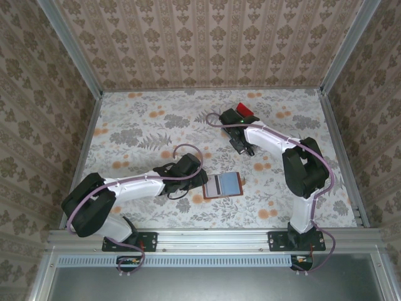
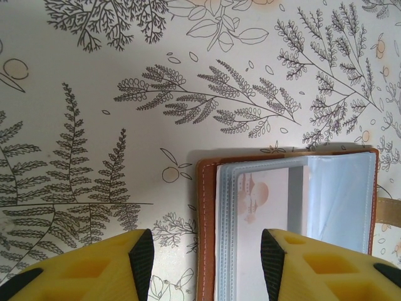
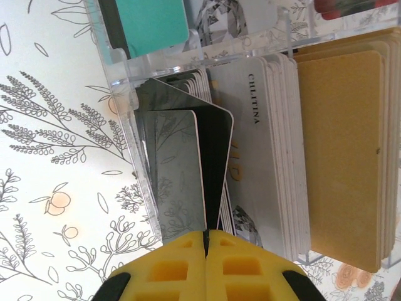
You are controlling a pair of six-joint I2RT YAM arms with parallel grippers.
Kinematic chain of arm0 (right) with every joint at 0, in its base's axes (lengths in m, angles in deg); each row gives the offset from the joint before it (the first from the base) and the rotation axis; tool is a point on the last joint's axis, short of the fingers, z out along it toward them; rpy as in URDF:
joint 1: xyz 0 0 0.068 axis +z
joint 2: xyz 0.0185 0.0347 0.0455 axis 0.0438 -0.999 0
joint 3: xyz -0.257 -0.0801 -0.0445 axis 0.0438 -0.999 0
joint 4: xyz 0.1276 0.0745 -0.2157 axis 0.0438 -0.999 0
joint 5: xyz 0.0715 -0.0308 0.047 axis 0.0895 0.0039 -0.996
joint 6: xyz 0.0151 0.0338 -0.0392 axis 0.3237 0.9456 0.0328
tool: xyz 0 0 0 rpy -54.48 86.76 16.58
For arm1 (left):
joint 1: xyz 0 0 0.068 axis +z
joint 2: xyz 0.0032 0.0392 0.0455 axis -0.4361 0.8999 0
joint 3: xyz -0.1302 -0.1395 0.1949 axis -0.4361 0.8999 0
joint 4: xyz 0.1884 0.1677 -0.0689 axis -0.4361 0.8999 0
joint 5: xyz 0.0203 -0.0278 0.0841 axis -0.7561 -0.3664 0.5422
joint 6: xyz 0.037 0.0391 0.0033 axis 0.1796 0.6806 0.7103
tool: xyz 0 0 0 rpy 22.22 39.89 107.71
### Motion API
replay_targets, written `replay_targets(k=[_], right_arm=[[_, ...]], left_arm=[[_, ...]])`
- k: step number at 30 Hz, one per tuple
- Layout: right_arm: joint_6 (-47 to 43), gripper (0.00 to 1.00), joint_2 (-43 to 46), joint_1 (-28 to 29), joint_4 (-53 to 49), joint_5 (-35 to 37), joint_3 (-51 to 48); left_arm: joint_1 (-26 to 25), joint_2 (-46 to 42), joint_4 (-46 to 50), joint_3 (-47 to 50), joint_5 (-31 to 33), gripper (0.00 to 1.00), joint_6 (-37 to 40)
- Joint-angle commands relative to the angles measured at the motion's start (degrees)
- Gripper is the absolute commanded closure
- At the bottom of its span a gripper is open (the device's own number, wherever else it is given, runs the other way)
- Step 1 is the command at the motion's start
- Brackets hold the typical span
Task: Put the credit cards into the card holder
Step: Pick up the credit card from the storage box.
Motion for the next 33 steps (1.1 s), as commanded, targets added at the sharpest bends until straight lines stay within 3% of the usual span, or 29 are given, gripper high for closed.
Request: replay_targets(k=[1,28,33], right_arm=[[-0.52,0.97,0.19,-0.2,-1.46,-1.09,0.78],[-0.77,1.0,3.04,-0.34,-3.57,-1.96,2.08],[-0.68,1.0,4.23,-0.65,-0.37,-5.09,0.77]], left_arm=[[0.13,0.57,0.11,-1.2,-0.44,0.49,0.91],[0.2,1.6,0.78,-3.06,-0.97,0.49,1.57],[0.17,1.91,0.77,-3.18,-1.13,0.49,1.69]])
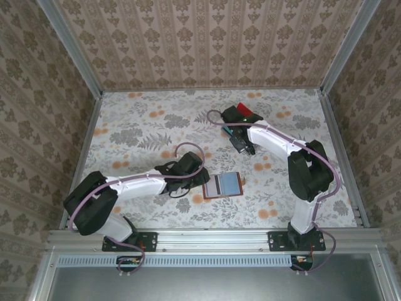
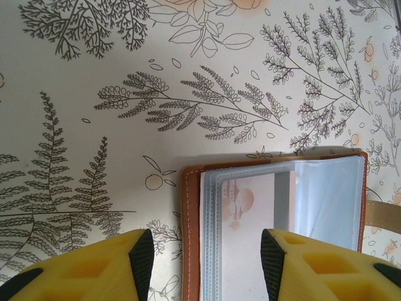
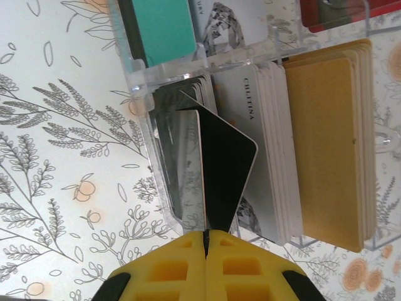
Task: Put the credit cards into the card holder
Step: Pick up the credit card from the storage box.
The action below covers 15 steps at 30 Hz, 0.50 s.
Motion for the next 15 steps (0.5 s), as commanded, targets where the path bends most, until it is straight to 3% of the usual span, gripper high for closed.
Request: replay_targets(k=[1,15], right_arm=[[-0.96,1.0,1.03,-0.45,0.54,-1.53,0.62],[0.02,1.0,-1.35,-0.94,-0.47,-4.51,2.08]], left_arm=[[0.17,0.56,0.62,-1.55,-0.73,0.49,1.58],[0.13,-0.03,0.59,-0.58,-0.47,0.49,1.23]])
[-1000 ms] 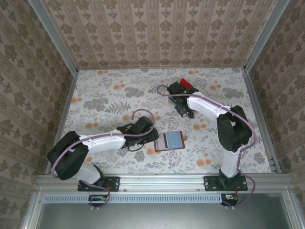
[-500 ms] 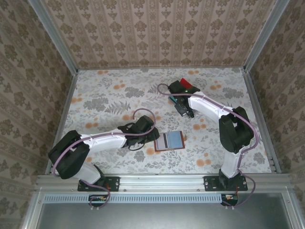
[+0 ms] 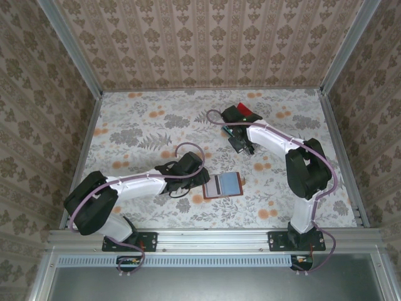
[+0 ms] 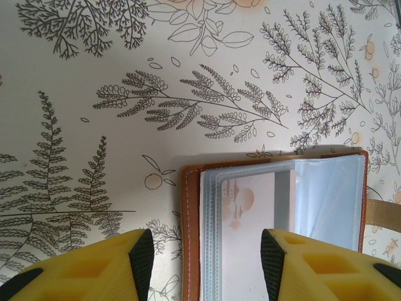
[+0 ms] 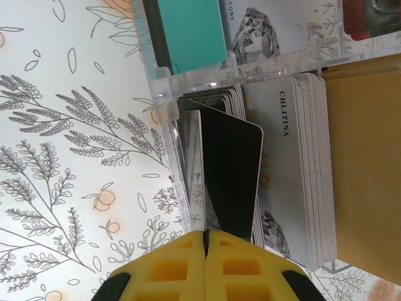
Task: Put the credit cards into the card holder
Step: Pick up the credit card from the storage box.
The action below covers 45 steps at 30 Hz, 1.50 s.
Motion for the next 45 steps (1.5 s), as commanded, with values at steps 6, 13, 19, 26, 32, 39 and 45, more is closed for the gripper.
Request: replay_targets(k=[6,13,19,26,32,39,45], right_arm=[[0.87,1.0,2.01,-0.74,-2.77,-2.8,2.33],[2.23,1.0,2.7,-2.5,-3.48,-8.02,2.57],[2.24,1.0,3.5,-2.92,-3.71,-8.31,2.8],[3.57,1.0,6.23,-3.43,-4.53,-11.32,1.81],[8.78,1.0,9.58,-4.77,-5.87,-16.55,1.33],[25.61,1.0,11.76,-6.21,-9.54,-19.81,1.45],[40.04,1.0,13.92,-6.11,-8.05,-22.49,-1.77]], left_arm=[[0.13,-0.2,0.62,-0.54,-0.15,0.49,1.04],[0.15,-0.21,0.56,-0.4,-0.16,0.49,0.97],[0.17,-0.03,0.5,-0.49,-0.21,0.49,0.96],[0.08,-0.2,0.35,-0.58,-0.05,0.49,0.87],[0.08,-1.79,1.08,-0.93,0.59,0.49,0.99],[0.55,-5.63,2.28,-1.02,2.17,0.48,1.18],[0.76,-6.87,2.45,-0.94,1.51,0.47,0.3]])
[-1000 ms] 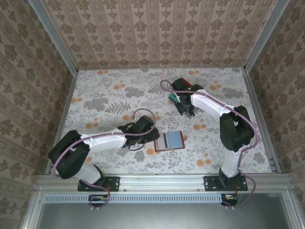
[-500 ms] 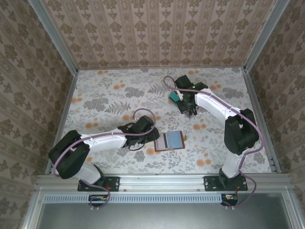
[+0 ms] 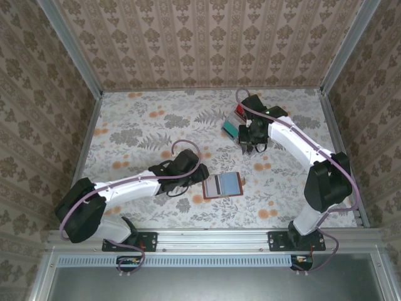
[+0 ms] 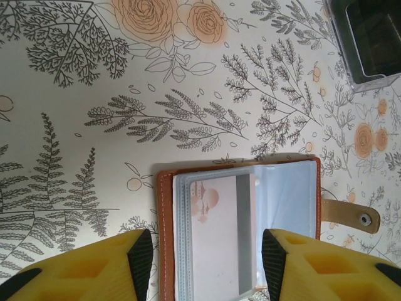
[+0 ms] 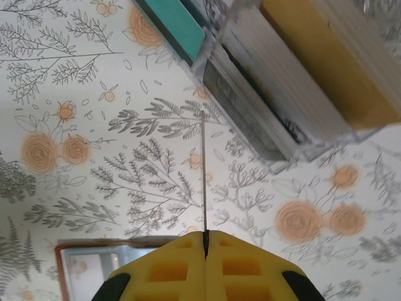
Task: Put the credit cards into the card holder
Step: Pick up the credit card from the storage box, then insert the credit card into the card slot.
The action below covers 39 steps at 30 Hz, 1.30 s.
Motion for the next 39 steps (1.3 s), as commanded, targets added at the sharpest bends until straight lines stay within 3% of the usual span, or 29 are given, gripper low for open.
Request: replay_targets(k=[1,9,16,22,27,39], right_arm=[[11.95,1.0,3.05,0.1,-0.6,-2.7,-2.36],[24.19,1.0,9.44,0.56,3.45,-3.71,-10.52],[34.94,1.0,15.47,0.42,13.54,-13.43,-19.9],[28.48,1.0,17.72,0.67,22.35,-24.44,-23.83],[23.07,1.0,20.24,0.71,31.01,-34.89,-28.04],[22.63,1.0,22.55,0.66,37.42,-40.82,-31.67]], left_arm=[[0.38,-1.45,1.38,-1.01,0.53,0.48,0.25],[1.29,-1.75,0.13,-1.93,-1.35,0.47,-0.15],[2.48,-1.57,-3.43,-1.81,-4.7,0.46,-1.27],[4.07,-1.82,-7.77,-1.39,-8.36,0.44,-2.34],[7.78,-2.81,-14.36,0.06,-13.48,0.36,-3.41],[9.47,-0.11,-27.92,1.42,-21.32,0.35,-5.46]])
